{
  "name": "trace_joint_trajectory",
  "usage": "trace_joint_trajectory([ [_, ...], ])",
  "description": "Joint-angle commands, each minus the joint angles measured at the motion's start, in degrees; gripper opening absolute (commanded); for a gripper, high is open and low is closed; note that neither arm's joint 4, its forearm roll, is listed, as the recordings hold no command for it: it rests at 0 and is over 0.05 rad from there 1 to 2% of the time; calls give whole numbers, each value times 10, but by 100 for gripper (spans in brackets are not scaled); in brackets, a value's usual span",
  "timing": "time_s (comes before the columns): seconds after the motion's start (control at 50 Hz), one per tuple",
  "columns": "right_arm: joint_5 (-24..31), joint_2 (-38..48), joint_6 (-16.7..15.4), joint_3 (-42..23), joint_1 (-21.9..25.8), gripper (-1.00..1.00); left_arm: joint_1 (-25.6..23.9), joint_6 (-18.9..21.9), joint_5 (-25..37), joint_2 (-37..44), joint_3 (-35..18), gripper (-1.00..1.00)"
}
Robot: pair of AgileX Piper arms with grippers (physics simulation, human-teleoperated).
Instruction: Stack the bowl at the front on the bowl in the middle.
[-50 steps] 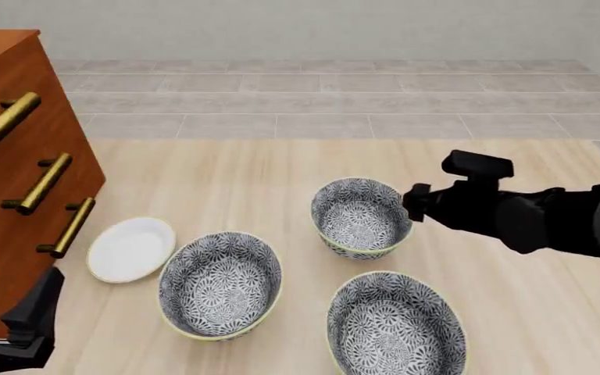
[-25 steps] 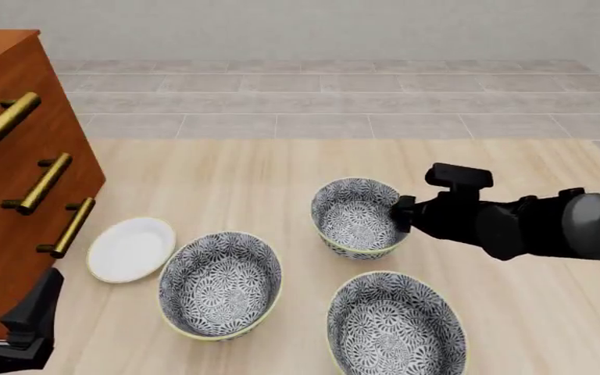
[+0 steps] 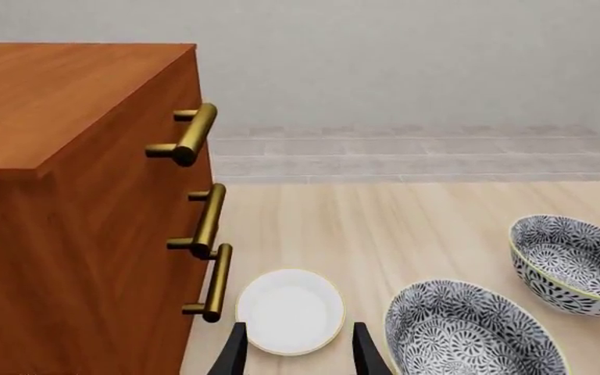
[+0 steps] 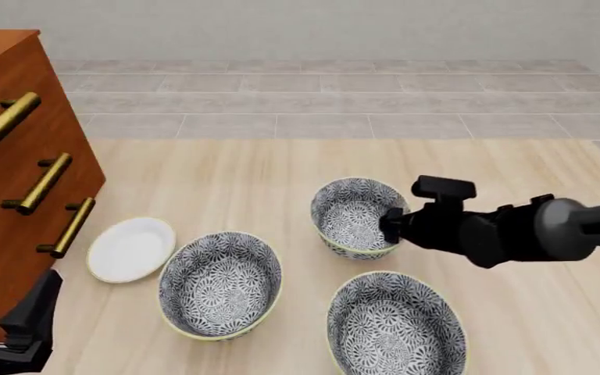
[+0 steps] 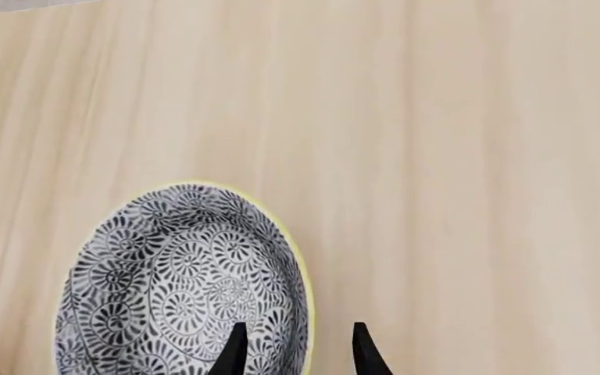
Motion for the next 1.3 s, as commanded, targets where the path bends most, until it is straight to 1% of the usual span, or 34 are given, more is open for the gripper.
trace_joint_trajectory([
  [0.02, -15, 24, 2, 0, 6, 100, 1, 0, 6, -6, 0, 100],
  [0.08, -20, 33, 2, -1, 8, 100, 0, -1, 14, -15, 0, 100],
  [0.34, -23, 39, 9, -1, 22, 100, 1, -3, 12, -14, 0, 100],
  [0.36, -23, 32, 3, 1, 21, -100, 1, -3, 12, -15, 0, 100],
  [0.56, -19, 18, 14, 1, 22, -100, 1, -2, 14, -15, 0, 100],
  [0.64, -17, 10, 25, 1, 20, -100, 0, -2, 14, -15, 0, 100],
  [0.66, -17, 3, 32, 2, 22, -100, 1, -2, 14, -14, 0, 100],
  [0.74, -10, -19, 42, 3, 24, -100, 1, -2, 16, -17, 0, 100],
  [0.9, 5, -55, 50, -2, 18, -100, -1, -1, 22, -25, 0, 100],
  [1.02, 20, -88, 50, -4, 17, -100, -1, 2, 20, -31, 0, 100],
  [1.2, 45, -149, 28, -3, 5, -100, -7, 1, 21, -32, 0, 100],
  [1.24, 48, -155, 28, -3, 4, -100, -8, -2, 19, -32, 0, 100],
  [1.26, 50, -159, 27, -3, 5, -100, -5, 7, 21, -32, 0, 100],
  [1.3, 51, -162, 26, -3, 4, -100, -5, 4, 21, -32, 0, 100],
])
